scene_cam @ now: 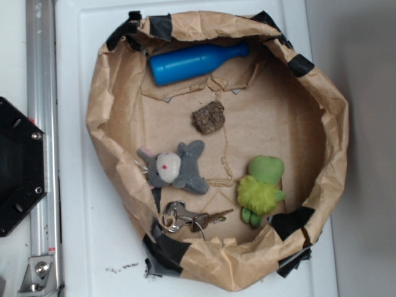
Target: Grab the rock.
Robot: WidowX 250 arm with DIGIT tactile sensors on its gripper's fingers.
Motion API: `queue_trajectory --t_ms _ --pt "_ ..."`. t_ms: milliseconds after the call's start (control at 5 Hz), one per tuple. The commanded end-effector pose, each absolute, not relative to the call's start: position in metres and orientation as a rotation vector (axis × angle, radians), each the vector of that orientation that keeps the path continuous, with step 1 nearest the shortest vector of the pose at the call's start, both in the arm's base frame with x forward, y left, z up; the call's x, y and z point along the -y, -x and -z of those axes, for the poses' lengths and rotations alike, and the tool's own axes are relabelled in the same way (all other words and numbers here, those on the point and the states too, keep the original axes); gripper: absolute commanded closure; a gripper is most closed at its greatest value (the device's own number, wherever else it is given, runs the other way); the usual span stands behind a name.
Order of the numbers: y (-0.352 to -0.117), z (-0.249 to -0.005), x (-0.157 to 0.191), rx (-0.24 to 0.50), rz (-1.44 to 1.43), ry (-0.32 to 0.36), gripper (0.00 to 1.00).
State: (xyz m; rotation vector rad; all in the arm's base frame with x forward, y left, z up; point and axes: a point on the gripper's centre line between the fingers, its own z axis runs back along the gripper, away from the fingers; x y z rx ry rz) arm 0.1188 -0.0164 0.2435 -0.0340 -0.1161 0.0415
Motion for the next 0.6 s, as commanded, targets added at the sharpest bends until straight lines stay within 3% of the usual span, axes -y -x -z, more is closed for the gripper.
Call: queue_trajectory --t_ms 0,200,400 --pt "-0.119 -0.243 0.016 0.116 -0.041 0.034 0.00" --pt "-0.159 -0.216 -0.003 0.240 -0.204 0.031 0.00" --pt "-0.195 -0.197 -0.008 0.289 -0.376 0.065 0.00"
